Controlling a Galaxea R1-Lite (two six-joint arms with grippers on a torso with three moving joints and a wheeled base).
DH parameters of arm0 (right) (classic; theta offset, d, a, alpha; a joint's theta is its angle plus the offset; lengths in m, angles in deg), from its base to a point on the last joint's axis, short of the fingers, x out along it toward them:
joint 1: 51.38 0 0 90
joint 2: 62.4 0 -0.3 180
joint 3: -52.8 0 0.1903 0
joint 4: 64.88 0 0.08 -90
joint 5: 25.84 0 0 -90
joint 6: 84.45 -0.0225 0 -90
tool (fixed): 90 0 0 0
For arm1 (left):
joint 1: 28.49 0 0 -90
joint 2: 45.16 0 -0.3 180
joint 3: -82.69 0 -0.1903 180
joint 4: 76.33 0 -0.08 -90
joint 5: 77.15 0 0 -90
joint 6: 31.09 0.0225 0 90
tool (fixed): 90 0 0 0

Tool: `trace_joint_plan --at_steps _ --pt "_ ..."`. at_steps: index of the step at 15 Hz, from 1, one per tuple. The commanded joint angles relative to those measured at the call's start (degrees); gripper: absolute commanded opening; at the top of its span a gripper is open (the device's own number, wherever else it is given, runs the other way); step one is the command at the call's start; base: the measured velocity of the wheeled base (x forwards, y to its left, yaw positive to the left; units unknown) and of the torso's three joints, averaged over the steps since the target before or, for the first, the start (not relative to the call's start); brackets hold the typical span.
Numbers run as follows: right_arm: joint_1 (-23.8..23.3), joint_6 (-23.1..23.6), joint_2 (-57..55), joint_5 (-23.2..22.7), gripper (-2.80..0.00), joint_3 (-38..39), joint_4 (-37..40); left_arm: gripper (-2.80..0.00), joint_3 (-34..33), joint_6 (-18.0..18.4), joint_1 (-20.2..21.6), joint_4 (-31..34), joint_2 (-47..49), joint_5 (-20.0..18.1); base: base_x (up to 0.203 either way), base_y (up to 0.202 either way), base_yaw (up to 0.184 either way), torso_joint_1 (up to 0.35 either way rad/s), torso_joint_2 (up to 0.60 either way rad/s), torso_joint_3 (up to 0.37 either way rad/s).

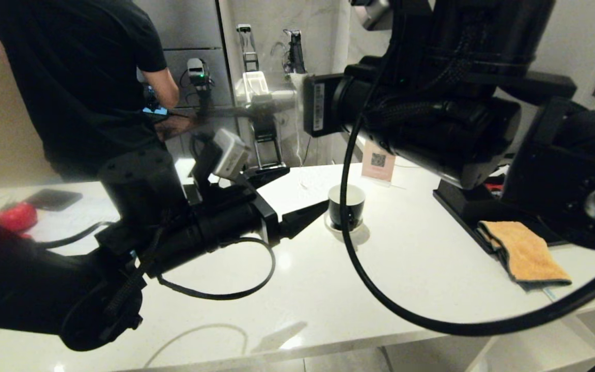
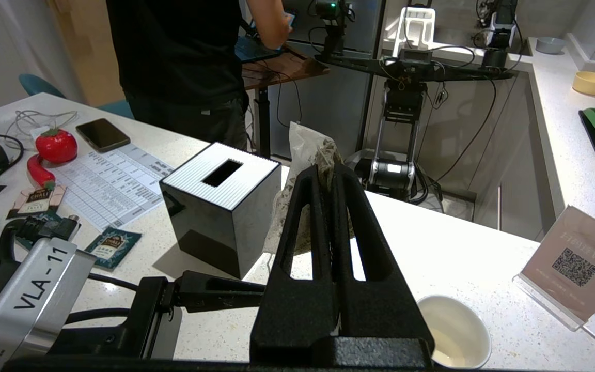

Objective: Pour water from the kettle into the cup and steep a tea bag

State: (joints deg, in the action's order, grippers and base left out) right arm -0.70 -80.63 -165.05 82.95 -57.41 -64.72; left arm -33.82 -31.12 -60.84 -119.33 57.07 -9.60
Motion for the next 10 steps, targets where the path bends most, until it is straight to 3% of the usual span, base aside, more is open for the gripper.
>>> trace_joint_plan --at_steps 1,2,4,10 --pt "0.0 0.0 -0.1 0.1 -2.8 -0.1 -0.2 0.0 -0.1 -0.1 0.0 -1.3 0.3 -0.1 0.0 0.0 0.0 0.0 0.0 0.0" --pt "0.0 0.0 -0.1 0.1 -2.8 -0.1 -0.2 -2.8 -0.4 -0.3 0.0 -3.6 1.1 -0.2 0.0 0.0 0.0 0.0 0.0 0.0" --pt "0.0 0.0 -0.1 0.1 -2.8 -0.1 -0.2 -2.8 -0.6 -0.7 0.0 -6.4 1.9 0.0 0.0 0.0 0.0 0.0 0.0 0.0" --pt "0.0 0.0 0.0 0.1 -2.8 0.0 -0.2 -2.8 -0.7 -0.6 0.0 -6.7 1.9 0.1 0.0 0.0 0.0 0.0 0.0 0.0"
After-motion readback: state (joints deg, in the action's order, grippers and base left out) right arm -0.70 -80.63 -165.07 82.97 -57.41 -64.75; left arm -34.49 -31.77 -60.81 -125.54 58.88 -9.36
